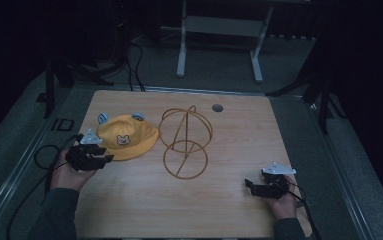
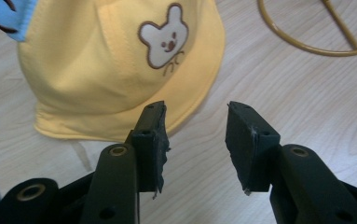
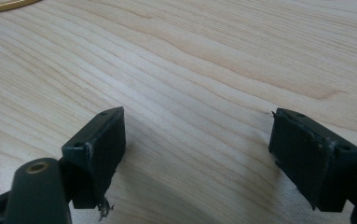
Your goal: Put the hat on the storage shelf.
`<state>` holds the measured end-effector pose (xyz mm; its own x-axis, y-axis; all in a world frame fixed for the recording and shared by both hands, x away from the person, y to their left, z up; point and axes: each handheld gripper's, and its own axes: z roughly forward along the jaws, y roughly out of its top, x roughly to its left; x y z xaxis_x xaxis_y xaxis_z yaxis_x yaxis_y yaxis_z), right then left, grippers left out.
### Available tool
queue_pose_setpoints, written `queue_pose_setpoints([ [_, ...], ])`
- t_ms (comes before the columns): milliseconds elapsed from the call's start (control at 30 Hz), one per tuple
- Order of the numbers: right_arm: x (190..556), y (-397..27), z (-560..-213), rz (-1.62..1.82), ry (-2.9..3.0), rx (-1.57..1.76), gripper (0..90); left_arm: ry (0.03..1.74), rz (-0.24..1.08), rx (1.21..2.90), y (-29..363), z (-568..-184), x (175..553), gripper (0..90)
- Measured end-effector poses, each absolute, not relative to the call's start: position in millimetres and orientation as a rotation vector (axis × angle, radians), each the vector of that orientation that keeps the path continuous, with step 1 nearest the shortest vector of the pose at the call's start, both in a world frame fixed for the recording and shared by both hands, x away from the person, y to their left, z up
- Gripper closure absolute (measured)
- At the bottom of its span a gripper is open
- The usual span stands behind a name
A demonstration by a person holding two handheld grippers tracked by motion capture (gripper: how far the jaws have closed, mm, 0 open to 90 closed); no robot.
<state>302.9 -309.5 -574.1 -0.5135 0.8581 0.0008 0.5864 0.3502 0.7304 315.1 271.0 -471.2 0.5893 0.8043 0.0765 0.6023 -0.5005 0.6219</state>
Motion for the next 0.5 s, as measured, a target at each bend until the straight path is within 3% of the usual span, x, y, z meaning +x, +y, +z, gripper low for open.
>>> queue_pose_setpoints([
  [500,302.8,-309.6,-574.1,0.970,2.236,1.267,18.4,1.096,0.482,2.285,282.7,-442.3,333.7,59.1],
])
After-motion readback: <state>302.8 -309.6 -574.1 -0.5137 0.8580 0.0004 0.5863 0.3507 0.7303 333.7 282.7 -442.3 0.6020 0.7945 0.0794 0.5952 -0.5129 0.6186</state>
